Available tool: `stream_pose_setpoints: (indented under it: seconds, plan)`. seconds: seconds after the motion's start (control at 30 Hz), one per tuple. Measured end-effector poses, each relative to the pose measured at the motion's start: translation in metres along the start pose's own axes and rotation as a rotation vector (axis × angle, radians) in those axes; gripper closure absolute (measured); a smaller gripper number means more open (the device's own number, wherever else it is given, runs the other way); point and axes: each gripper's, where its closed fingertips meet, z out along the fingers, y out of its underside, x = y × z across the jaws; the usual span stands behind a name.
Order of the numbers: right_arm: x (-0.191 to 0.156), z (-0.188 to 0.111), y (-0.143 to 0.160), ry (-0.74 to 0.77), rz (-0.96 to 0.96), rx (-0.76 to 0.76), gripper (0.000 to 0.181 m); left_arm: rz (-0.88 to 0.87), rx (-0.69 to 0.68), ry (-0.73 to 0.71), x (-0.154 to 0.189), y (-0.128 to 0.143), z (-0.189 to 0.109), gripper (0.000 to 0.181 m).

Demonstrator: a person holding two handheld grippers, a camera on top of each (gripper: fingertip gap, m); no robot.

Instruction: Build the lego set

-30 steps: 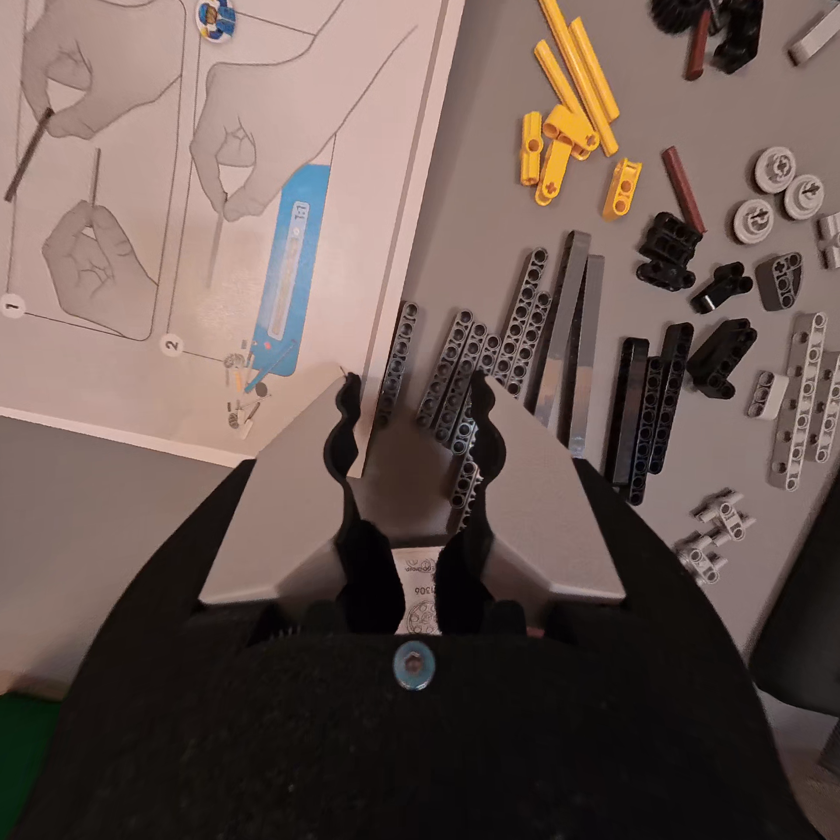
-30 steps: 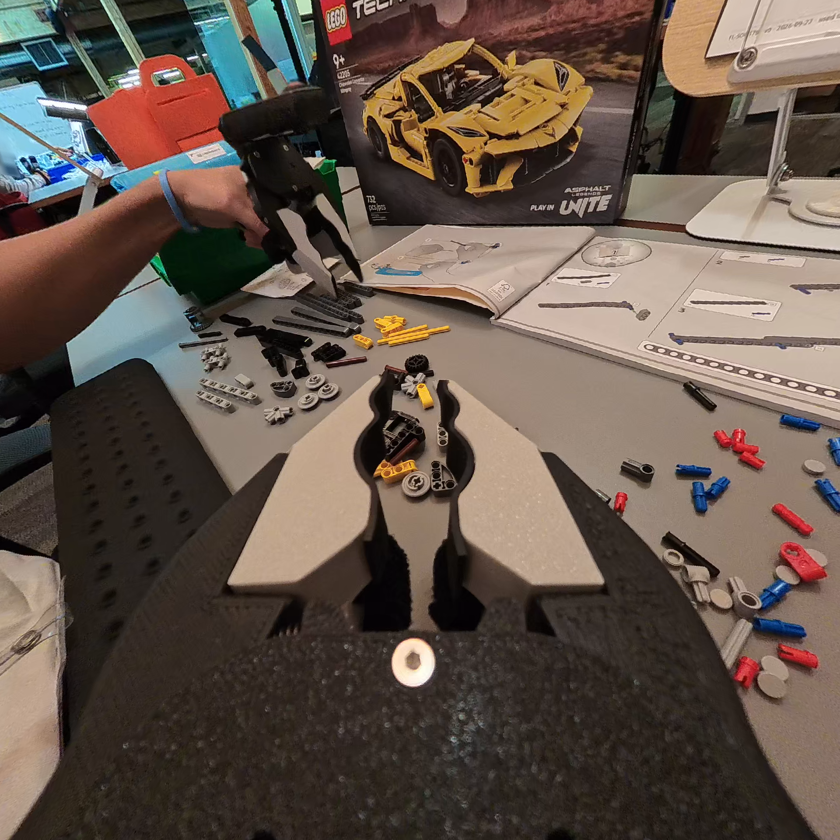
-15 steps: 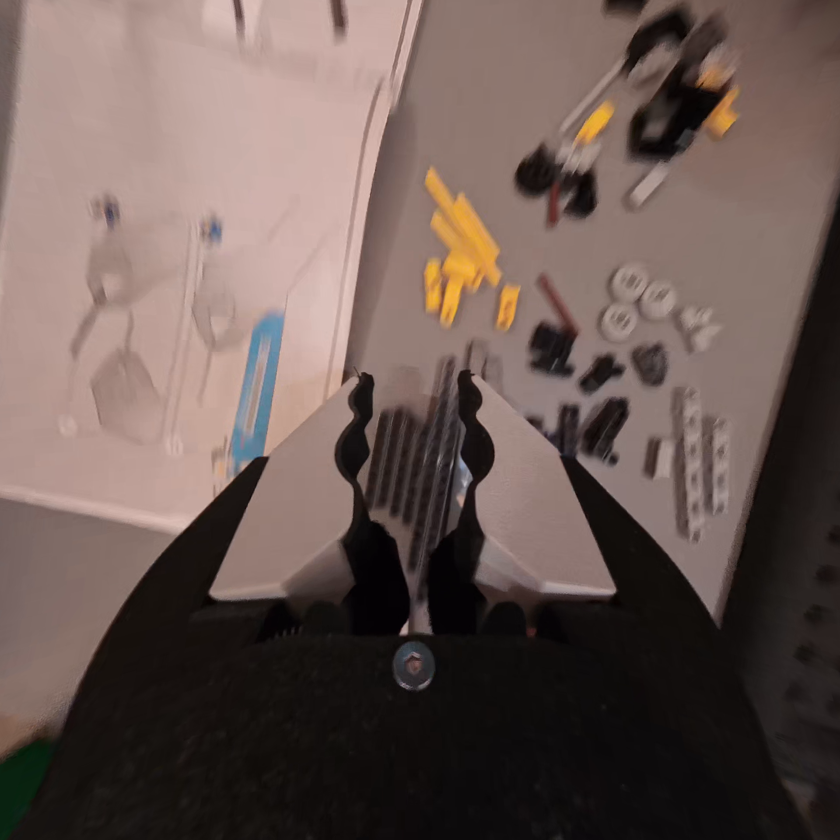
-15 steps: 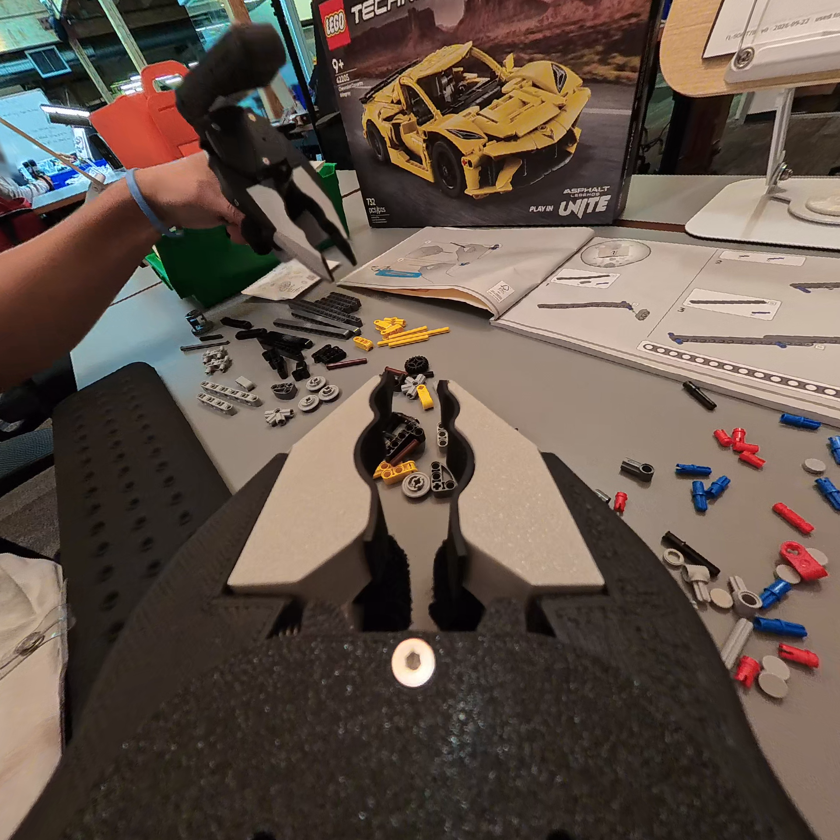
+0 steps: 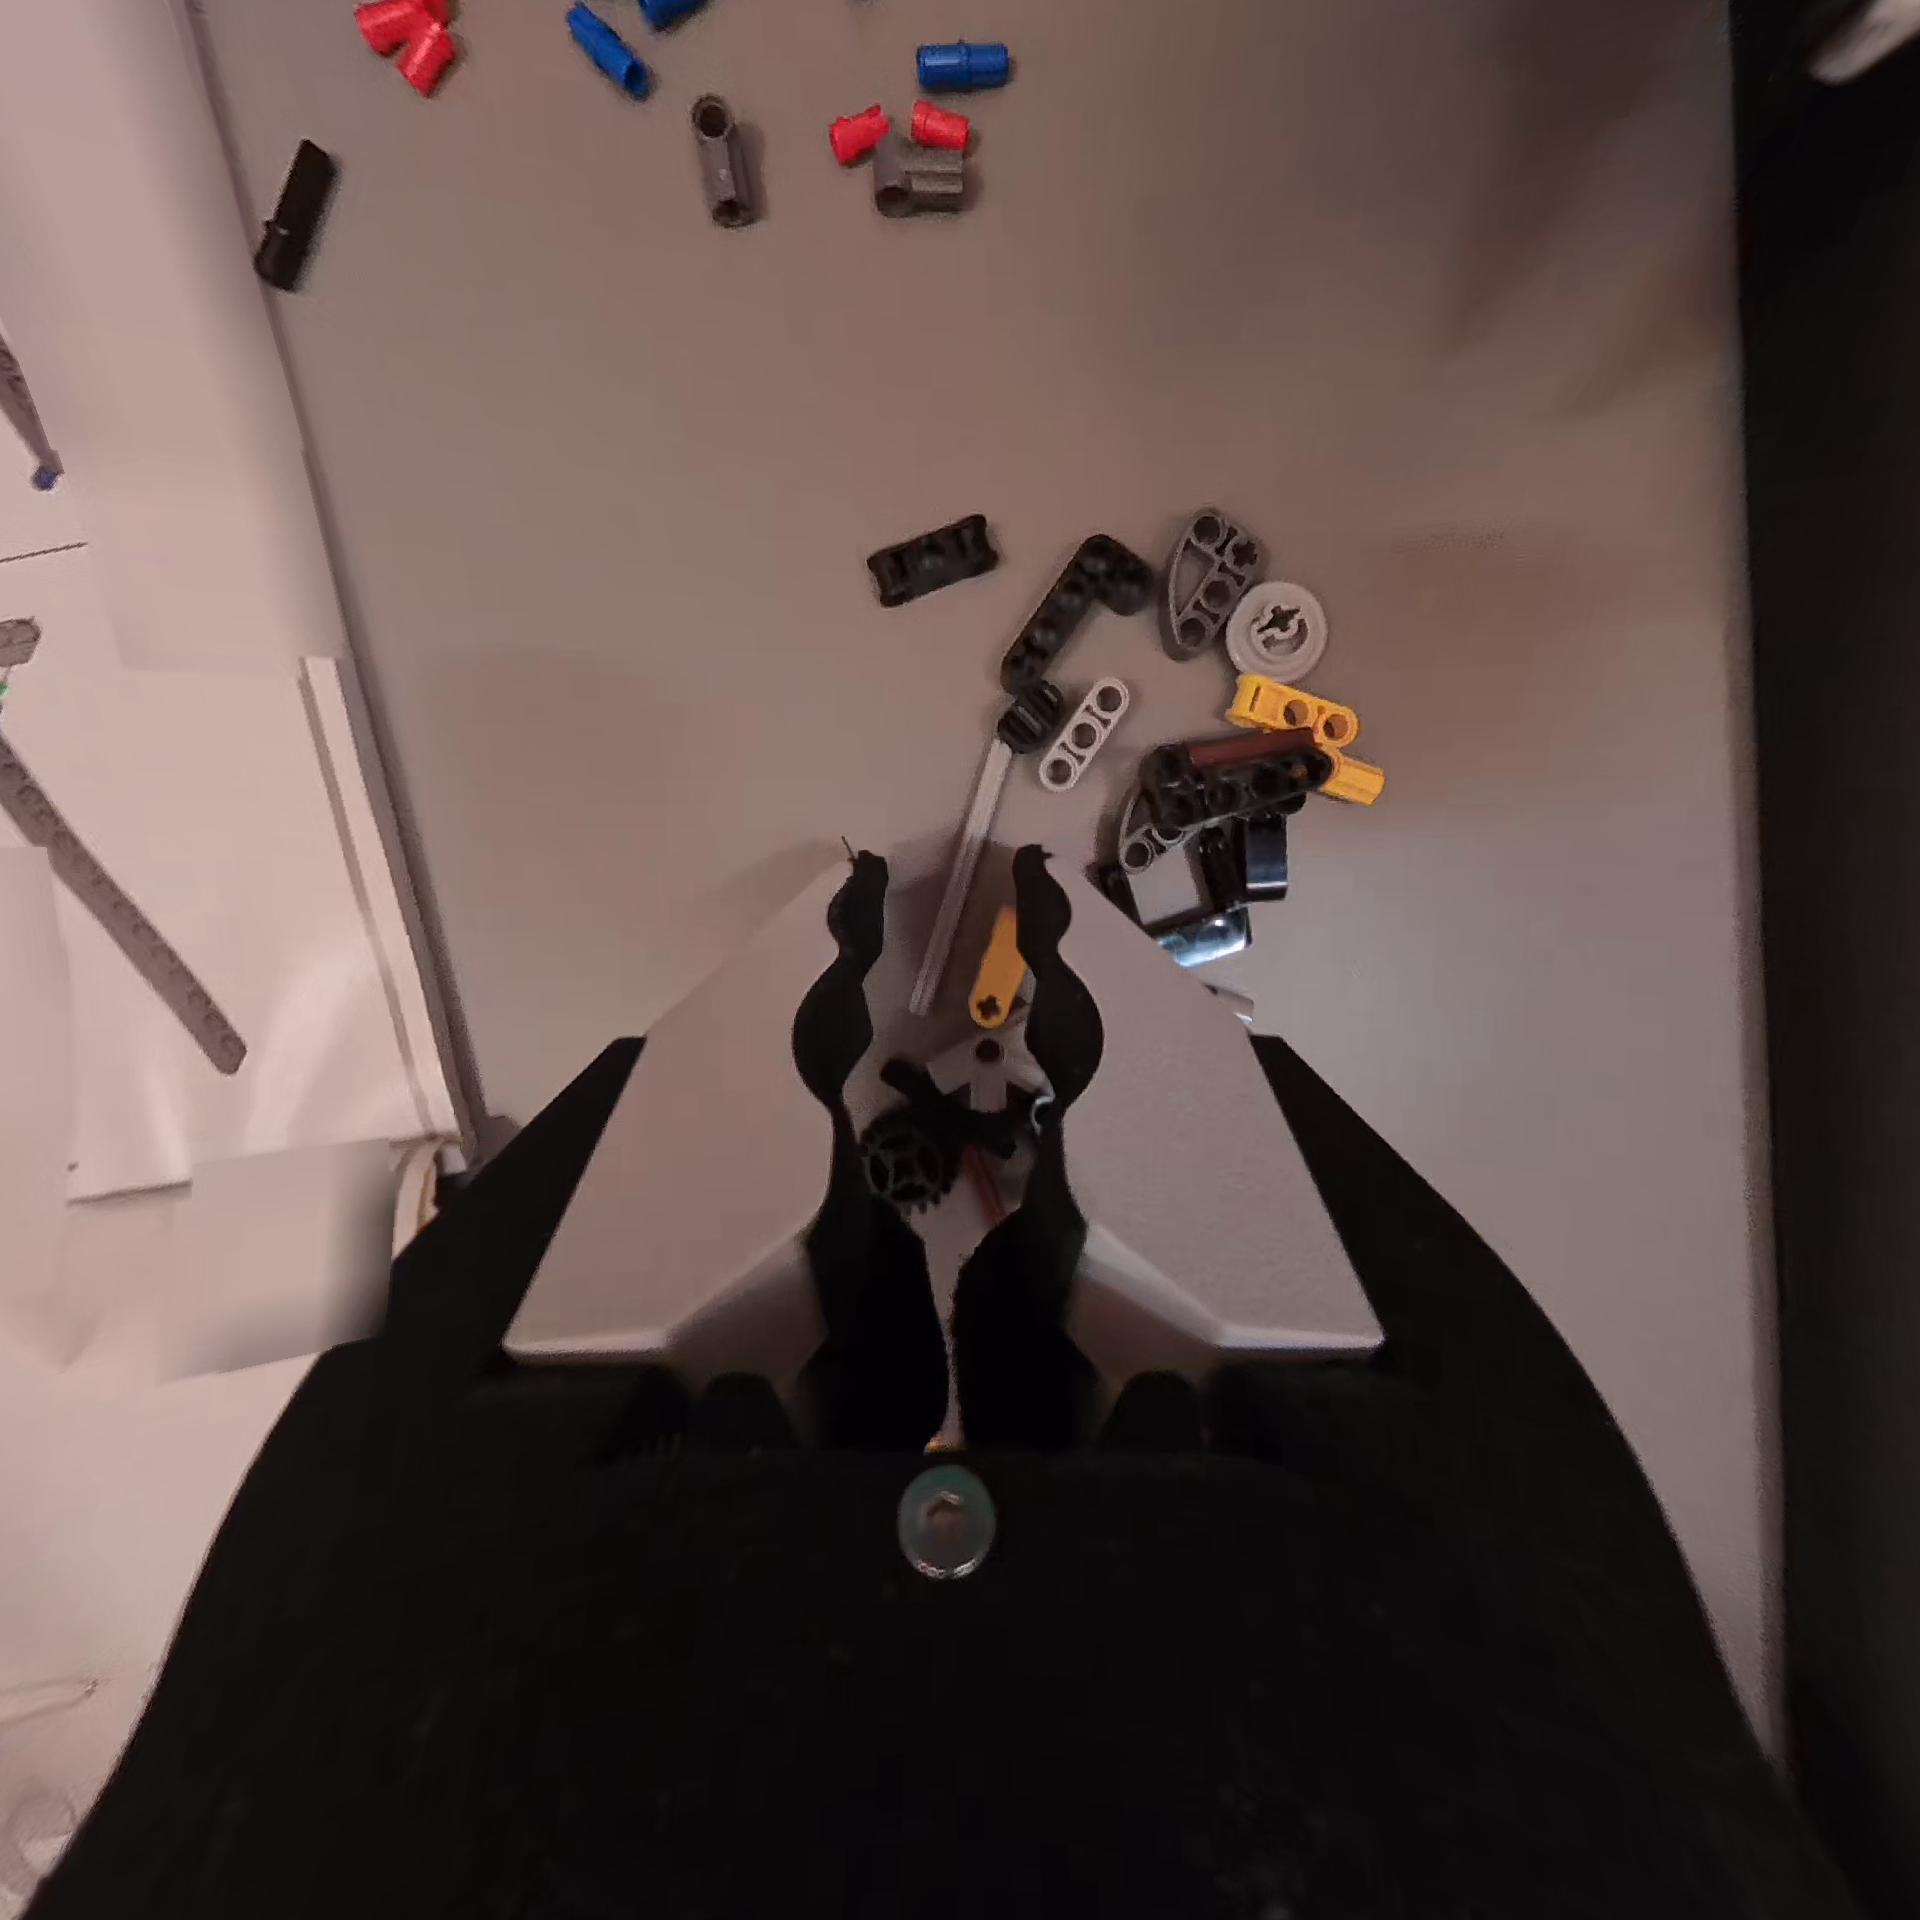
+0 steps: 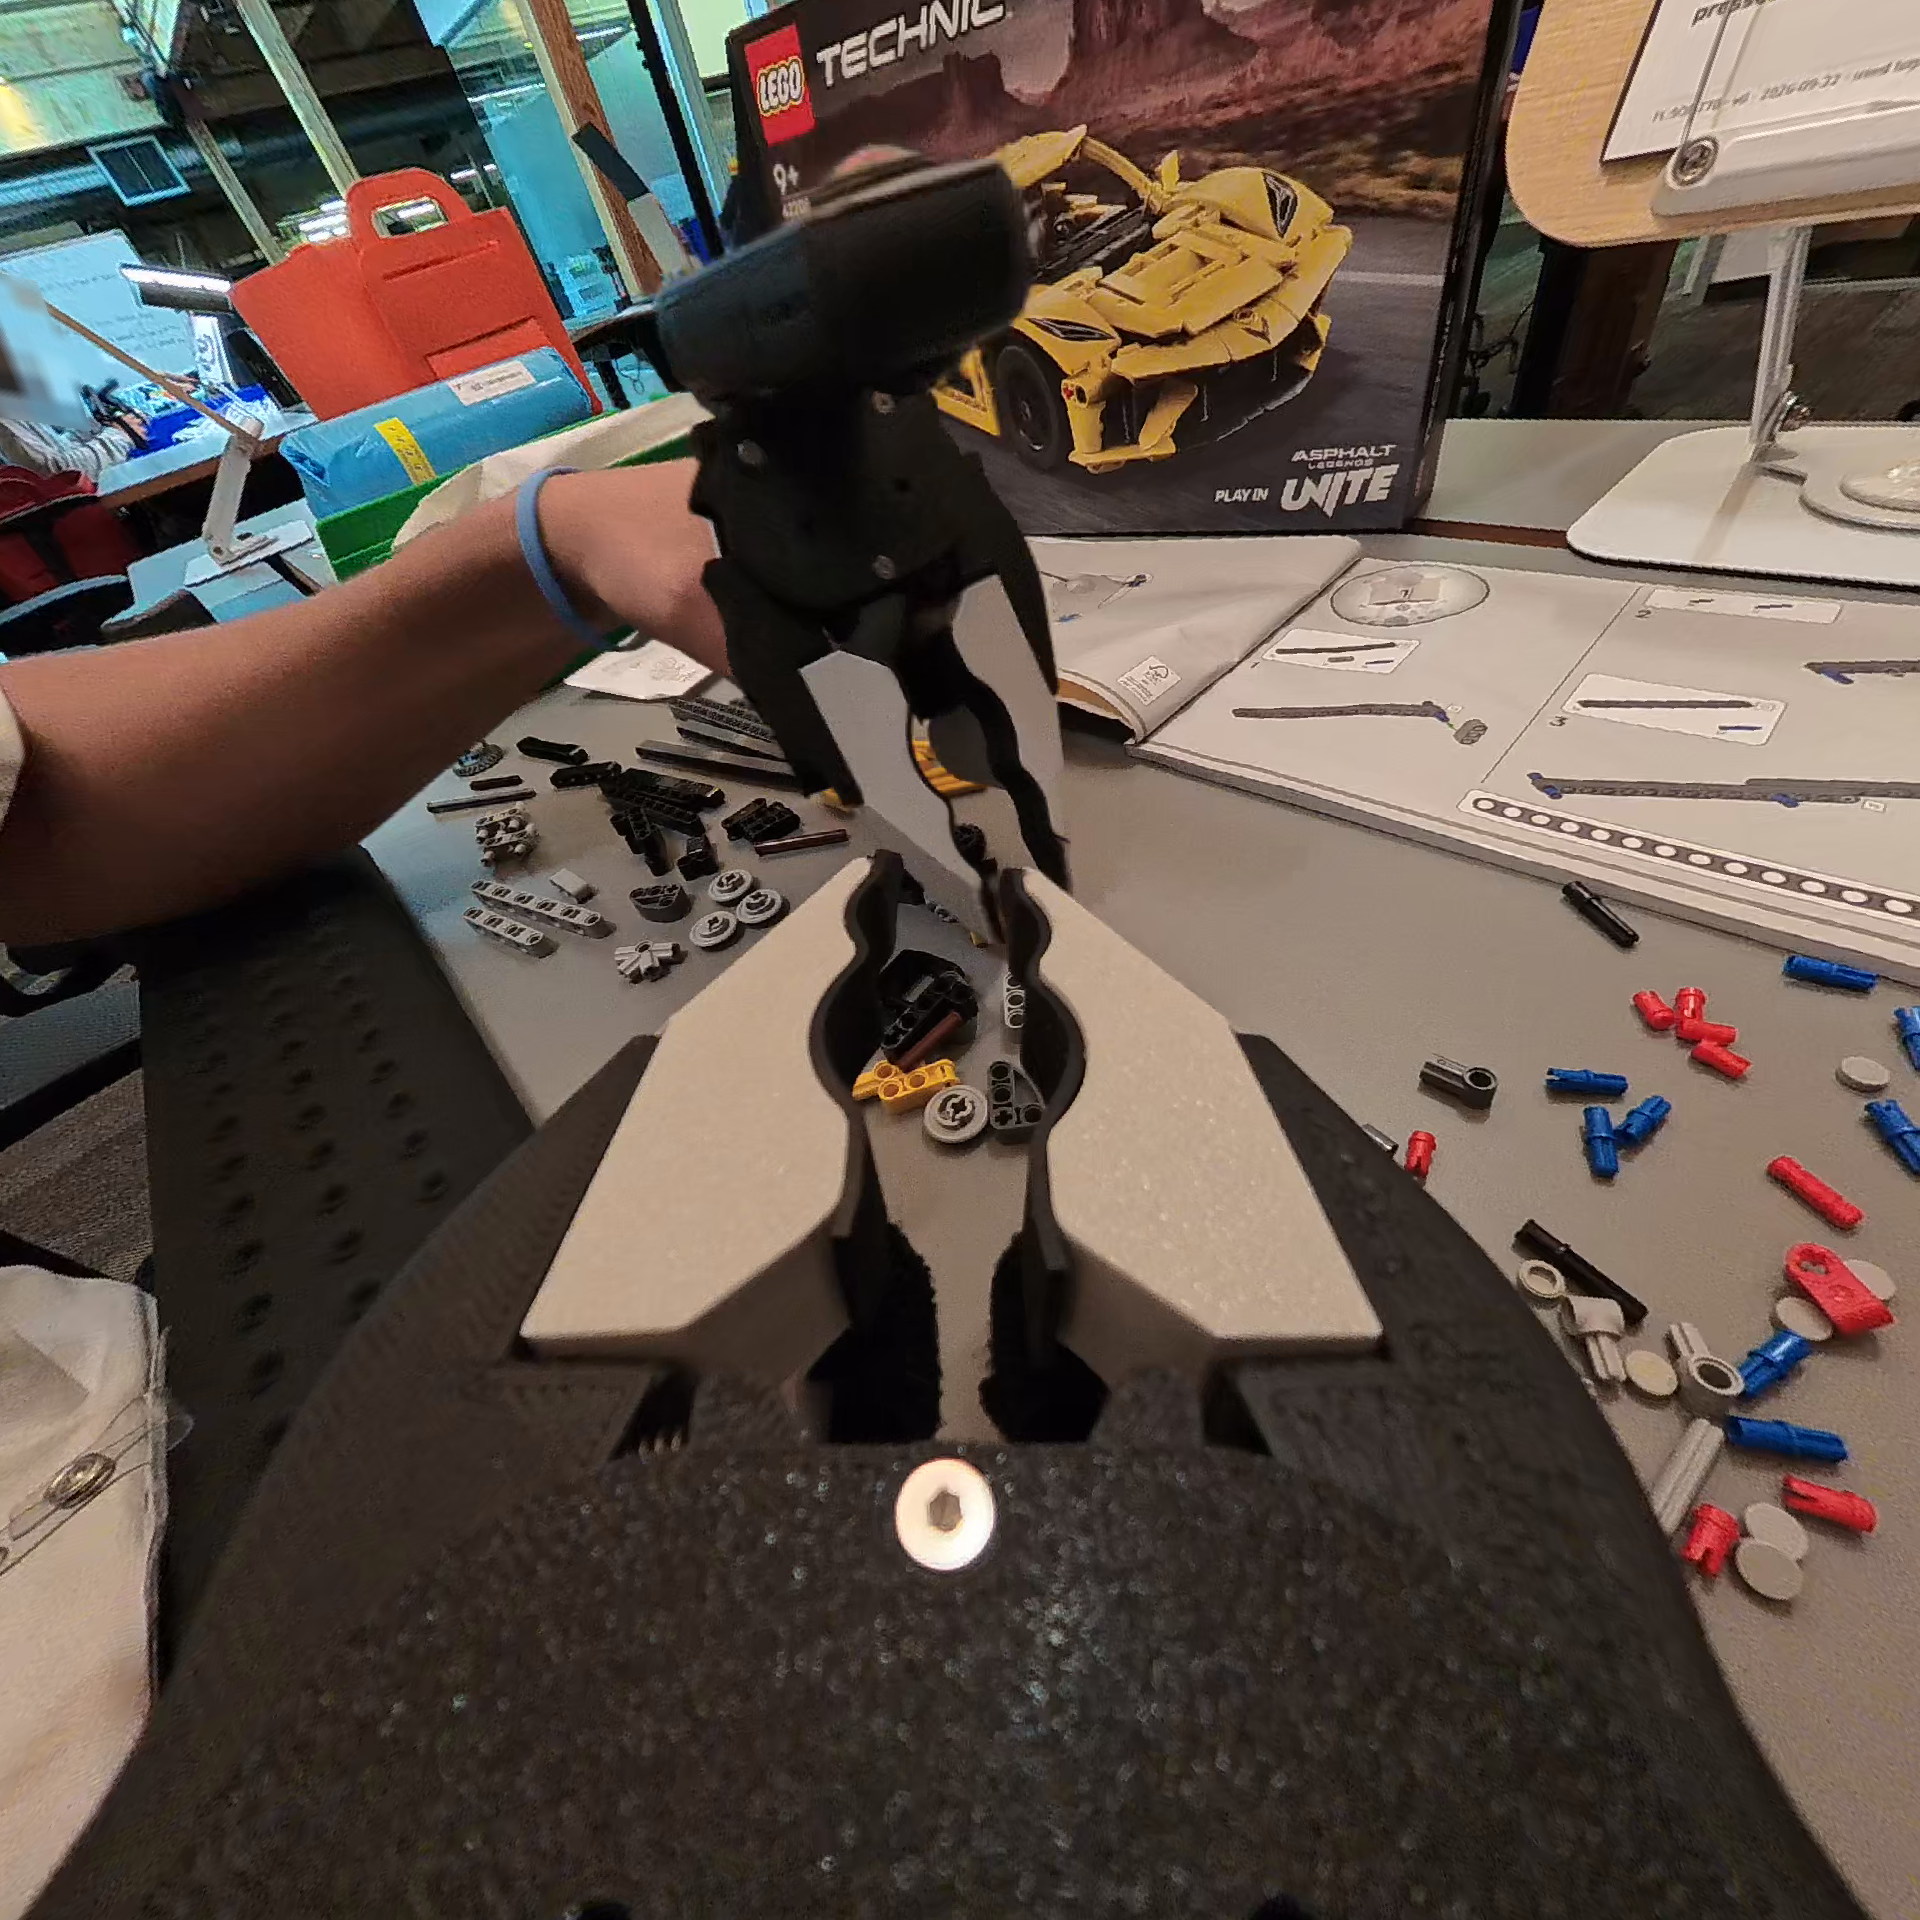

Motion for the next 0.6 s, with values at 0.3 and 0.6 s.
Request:
stream_pose_setpoints:
  seconds: [0.3, 0.6]
  plan:
    - [0.000, -0.002, -0.003, -0.005, 0.009, 0.018, 0.162, 0.038, -0.083, 0.016, 0.000, -0.001, 0.008, 0.179]
    - [0.000, -0.002, -0.003, -0.009, 0.012, 0.020, 0.162, -0.278, 0.108, -0.237, -0.006, 0.059, -0.143, 0.179]
